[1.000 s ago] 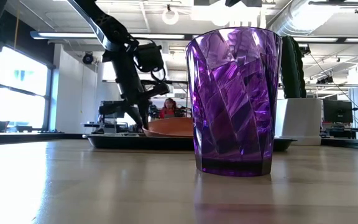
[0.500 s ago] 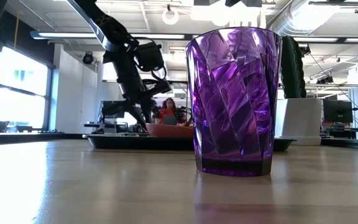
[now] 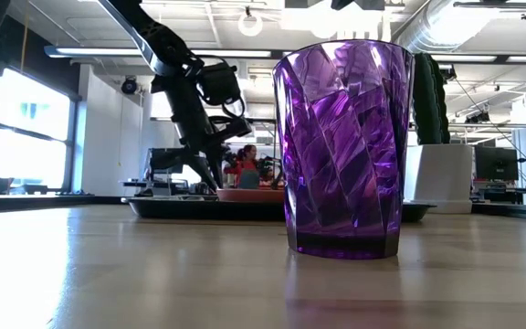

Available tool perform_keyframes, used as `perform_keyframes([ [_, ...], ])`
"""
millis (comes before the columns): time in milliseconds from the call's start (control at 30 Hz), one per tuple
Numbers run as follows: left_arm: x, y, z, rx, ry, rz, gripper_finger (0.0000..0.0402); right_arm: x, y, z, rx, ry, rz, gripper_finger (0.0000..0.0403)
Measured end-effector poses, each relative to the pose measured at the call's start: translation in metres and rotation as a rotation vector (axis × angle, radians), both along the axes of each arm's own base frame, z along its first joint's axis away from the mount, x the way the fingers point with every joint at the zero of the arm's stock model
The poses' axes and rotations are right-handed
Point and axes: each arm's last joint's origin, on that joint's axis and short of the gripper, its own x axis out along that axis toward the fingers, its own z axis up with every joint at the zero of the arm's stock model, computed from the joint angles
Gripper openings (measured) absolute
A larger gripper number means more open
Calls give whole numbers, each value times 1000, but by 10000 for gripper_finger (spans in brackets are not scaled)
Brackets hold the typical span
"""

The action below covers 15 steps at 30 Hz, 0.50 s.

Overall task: Pick and place plate/cup/fork/spoon on tray
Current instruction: Put the orange plate on the right side of the light orange fork

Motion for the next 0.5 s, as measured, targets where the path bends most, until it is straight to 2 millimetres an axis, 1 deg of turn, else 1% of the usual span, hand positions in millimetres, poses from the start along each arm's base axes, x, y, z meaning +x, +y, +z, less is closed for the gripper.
perform_keyframes([
  [367, -5, 9, 0, -11, -4, 10, 26, 0, 0, 0, 1, 3, 0, 53],
  [500, -5, 9, 0, -9, -4, 5, 26, 0, 0, 0, 2, 2, -1, 53],
])
